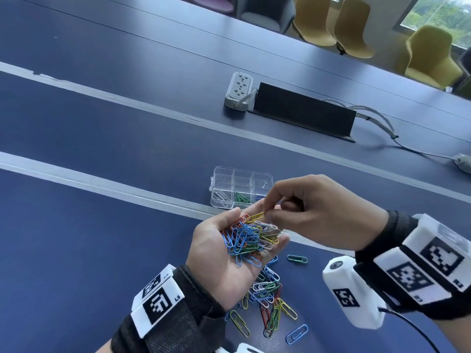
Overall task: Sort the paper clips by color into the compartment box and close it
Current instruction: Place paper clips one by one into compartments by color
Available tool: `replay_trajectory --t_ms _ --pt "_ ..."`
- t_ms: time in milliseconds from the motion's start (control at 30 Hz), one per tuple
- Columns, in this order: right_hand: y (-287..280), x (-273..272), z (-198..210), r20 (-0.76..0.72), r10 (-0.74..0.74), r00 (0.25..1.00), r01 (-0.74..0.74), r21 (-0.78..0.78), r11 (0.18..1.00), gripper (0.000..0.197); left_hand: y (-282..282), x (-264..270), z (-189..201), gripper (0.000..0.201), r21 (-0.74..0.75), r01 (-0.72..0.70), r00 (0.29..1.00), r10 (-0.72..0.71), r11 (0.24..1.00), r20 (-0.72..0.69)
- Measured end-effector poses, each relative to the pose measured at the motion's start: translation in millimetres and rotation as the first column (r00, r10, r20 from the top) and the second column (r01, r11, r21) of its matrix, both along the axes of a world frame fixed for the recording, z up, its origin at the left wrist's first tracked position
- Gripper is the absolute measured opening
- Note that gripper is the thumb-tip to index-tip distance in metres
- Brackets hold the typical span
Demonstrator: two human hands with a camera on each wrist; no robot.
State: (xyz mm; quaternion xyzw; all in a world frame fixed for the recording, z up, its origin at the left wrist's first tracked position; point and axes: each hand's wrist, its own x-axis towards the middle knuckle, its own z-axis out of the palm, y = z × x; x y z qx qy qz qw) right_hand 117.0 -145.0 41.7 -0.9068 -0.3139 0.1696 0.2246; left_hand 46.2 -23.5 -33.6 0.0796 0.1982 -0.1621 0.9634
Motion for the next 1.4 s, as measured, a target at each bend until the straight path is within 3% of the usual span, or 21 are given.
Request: replay_trajectory --t_ms 67,100,133,200,267,367,467,567,633,700,767,900,1067,1267,1400 --pt "0.7 2.5 2.4 -0.135 -0.092 0.987 0.098 0.037 0.995 0.018 -0.6 0.0 1.5 0.045 -0.003 0.008 1.0 -0.008 1.0 -0.005" --pt "1.3 3.4 3.3 -0.285 -0.158 0.945 0.19 0.089 0.978 0.023 -0.6 -0.3 1.9 0.045 -0.004 0.015 1.0 -0.015 1.0 -0.006" --pt "0.8 5.9 2.5 -0.463 -0.21 0.861 0.303 0.136 0.943 0.027 -0.2 0.1 2.4 0.045 0.0 0.022 1.0 -0.022 1.0 -0.009" --pt "-1.8 10.0 2.2 -0.76 -0.193 0.62 0.487 0.181 0.855 0.021 0.1 -0.1 2.8 0.044 0.003 0.026 1.0 -0.026 1.0 -0.013" --pt "-5.5 12.1 2.9 -0.888 -0.093 0.45 0.584 0.214 0.783 0.015 0.1 -0.5 3.7 0.043 0.001 0.026 1.0 -0.026 1.0 -0.011" --pt "-9.1 13.2 3.0 -0.928 0.01 0.372 0.644 0.266 0.717 0.017 0.2 -0.3 3.6 0.044 -0.008 0.027 1.0 -0.027 1.0 -0.01" --pt "-6.2 9.9 3.1 -0.907 -0.013 0.422 0.593 0.265 0.76 0.011 0.0 -0.4 3.0 0.046 -0.012 0.027 1.0 -0.027 1.0 0.0" --pt "-2.0 -1.2 6.1 -0.724 -0.102 0.682 0.363 0.214 0.907 0.011 -0.2 0.2 2.7 0.047 -0.021 0.005 1.0 -0.005 1.0 -0.003" --pt "-2.1 -7.8 6.2 -0.49 -0.089 0.867 0.171 0.125 0.977 0.011 0.7 0.8 2.0 0.048 -0.045 -0.022 1.0 0.022 0.999 -0.004" --pt "-4.4 -10.5 4.2 -0.202 -0.008 0.979 0.006 -0.011 1.0 0.009 2.5 0.9 1.3 0.047 -0.065 -0.028 1.0 0.028 0.997 -0.005" --pt "-7.1 -10.9 3.6 -0.048 0.058 0.997 -0.063 -0.127 0.99 0.008 3.6 0.9 0.7 0.046 -0.067 -0.017 1.0 0.017 0.998 -0.002" --pt "-5.2 -11.5 3.6 0.021 0.123 0.992 -0.116 -0.221 0.968 0.006 3.3 0.8 -0.5 0.045 -0.047 -0.002 1.0 0.001 0.999 -0.018" --pt "-5.1 -11.9 4.6 0.095 0.166 0.982 -0.14 -0.229 0.963 0.01 3.4 1.2 0.4 0.046 -0.049 -0.003 1.0 0.002 0.999 -0.019" --pt "-6.7 -10.0 17.6 0.107 0.122 0.987 -0.098 -0.2 0.975 0.008 3.2 2.0 0.1 0.042 -0.03 -0.014 1.0 0.014 0.999 -0.024" --pt "0.4 4.4 26.0 0.097 0.014 0.995 0.003 -0.167 0.986 0.009 2.8 2.1 -0.6 0.042 -0.005 0.0 1.0 0.0 1.0 -0.028"
